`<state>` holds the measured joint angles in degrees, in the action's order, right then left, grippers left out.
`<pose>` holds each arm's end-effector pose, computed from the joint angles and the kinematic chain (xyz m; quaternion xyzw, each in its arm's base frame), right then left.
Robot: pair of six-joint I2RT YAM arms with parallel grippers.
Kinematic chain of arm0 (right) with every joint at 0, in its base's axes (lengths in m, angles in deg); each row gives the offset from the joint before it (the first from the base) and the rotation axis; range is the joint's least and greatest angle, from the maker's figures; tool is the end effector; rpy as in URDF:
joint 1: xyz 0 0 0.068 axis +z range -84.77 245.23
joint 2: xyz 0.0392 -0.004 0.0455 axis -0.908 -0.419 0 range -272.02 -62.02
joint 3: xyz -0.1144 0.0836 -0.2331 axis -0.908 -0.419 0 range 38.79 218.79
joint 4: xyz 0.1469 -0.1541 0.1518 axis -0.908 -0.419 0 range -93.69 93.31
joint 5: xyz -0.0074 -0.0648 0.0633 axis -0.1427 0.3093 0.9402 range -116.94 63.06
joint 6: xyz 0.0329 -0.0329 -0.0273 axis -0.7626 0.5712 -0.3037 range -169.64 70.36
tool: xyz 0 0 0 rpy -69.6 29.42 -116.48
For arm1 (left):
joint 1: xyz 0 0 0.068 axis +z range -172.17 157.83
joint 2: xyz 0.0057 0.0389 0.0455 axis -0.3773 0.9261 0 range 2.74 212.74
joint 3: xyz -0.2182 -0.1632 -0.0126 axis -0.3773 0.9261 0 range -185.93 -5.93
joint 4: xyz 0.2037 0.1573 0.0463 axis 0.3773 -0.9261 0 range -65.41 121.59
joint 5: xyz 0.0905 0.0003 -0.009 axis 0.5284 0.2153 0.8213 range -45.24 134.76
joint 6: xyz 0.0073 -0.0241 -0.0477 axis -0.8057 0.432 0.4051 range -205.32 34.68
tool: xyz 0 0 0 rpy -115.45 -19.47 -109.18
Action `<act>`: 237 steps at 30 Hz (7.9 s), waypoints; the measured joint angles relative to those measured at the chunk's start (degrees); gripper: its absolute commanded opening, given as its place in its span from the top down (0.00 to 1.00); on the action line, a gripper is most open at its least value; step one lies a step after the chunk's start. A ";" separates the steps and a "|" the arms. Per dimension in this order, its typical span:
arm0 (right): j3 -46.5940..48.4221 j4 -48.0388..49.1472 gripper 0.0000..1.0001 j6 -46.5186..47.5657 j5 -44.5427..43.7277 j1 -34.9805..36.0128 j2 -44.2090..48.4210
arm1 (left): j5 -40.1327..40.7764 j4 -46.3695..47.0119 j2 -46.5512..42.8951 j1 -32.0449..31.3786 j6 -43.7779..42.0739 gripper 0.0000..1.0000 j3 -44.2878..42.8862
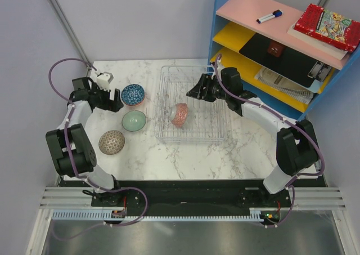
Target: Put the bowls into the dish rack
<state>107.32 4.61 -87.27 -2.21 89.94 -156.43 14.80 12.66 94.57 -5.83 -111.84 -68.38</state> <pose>0.3423 0.1739 0.2795 -0.0226 0.8297 0.4274 0.3584 0.3324 0.0789 0.2310 0.1717 0.8911 -0.0993 0.4082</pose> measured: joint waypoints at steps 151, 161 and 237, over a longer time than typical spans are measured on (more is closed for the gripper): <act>38.56 -46.62 0.56 71.14 -27.28 39.52 -14.88 | -2.19 -55.49 12.96 -28.65 -21.18 0.98 -43.58; 42.51 -49.16 0.70 73.72 -30.12 40.48 -19.21 | -2.25 -56.00 11.85 -29.35 -21.62 0.98 -43.56; -12.09 49.62 1.00 -34.25 34.27 -9.35 -1.31 | -26.38 -7.23 -18.75 3.04 2.43 0.00 4.39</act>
<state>95.23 54.23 -121.52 32.06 80.58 -157.74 -11.58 5.42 75.81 -2.79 -109.42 -63.99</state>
